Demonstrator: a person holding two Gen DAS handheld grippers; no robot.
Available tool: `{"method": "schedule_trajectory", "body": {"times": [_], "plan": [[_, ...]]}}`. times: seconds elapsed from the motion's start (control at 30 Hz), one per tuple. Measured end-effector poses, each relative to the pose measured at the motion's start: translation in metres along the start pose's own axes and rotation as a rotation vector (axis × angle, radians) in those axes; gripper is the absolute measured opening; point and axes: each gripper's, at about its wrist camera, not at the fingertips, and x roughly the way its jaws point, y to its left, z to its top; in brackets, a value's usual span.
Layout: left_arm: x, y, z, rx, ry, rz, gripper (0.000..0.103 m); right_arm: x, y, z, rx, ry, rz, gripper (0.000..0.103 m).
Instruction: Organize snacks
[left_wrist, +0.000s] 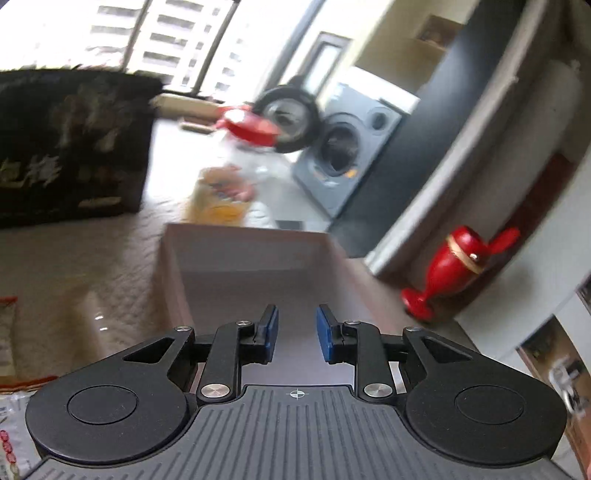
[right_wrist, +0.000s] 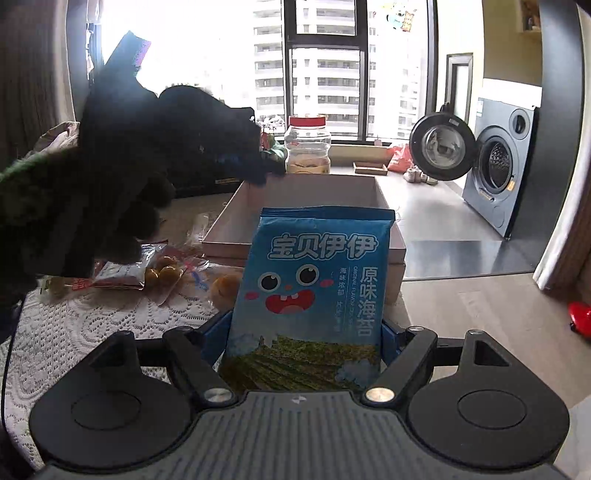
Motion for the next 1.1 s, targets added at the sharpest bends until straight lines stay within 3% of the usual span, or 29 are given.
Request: {"method": "schedule_trajectory", "body": {"times": [0.1,0.23,0.43,0.5,0.57,0.6,0.67,0.77,0.83,0.97,1.1], "plan": [[-0.020,0.014,-0.005,-0.015,-0.058,-0.005,0.027,0.000,-0.005,0.002,-0.012,-0.011,-0.001,0.079],[-0.061,0.014,-0.026,0.082,-0.118,-0.004,0.027,0.008,-0.007,0.024,-0.021,-0.047,-0.008,0.079],[-0.082,0.001,-0.066,0.154,-0.020,-0.029,0.027,0.050,-0.014,0.096,0.053,-0.118,0.032,0.083],[-0.083,0.004,-0.078,0.150,0.012,-0.044,0.027,0.084,-0.020,0.123,0.123,-0.055,0.049,0.085],[-0.086,0.009,-0.091,0.145,0.042,-0.047,0.027,0.123,-0.026,0.137,0.171,0.114,0.075,0.085],[-0.087,0.012,-0.097,0.148,0.055,-0.042,0.027,0.145,-0.030,0.138,0.213,0.205,0.072,0.085],[-0.087,0.019,-0.106,0.164,0.080,-0.018,0.027,0.159,-0.037,0.130,0.273,0.264,0.060,0.085],[-0.082,0.032,-0.114,0.153,0.106,0.024,0.027,0.156,-0.042,0.120,0.304,0.250,0.110,0.085],[-0.077,0.037,-0.116,0.128,0.116,0.022,0.027,0.150,-0.035,0.118,0.253,0.244,0.125,0.085],[-0.077,0.036,-0.116,0.137,0.108,-0.037,0.027,0.128,-0.034,0.128,0.269,0.107,0.151,0.085],[-0.090,0.036,-0.120,0.169,0.082,0.002,0.027,0.108,-0.010,0.121,0.132,0.060,0.068,0.085]]}}
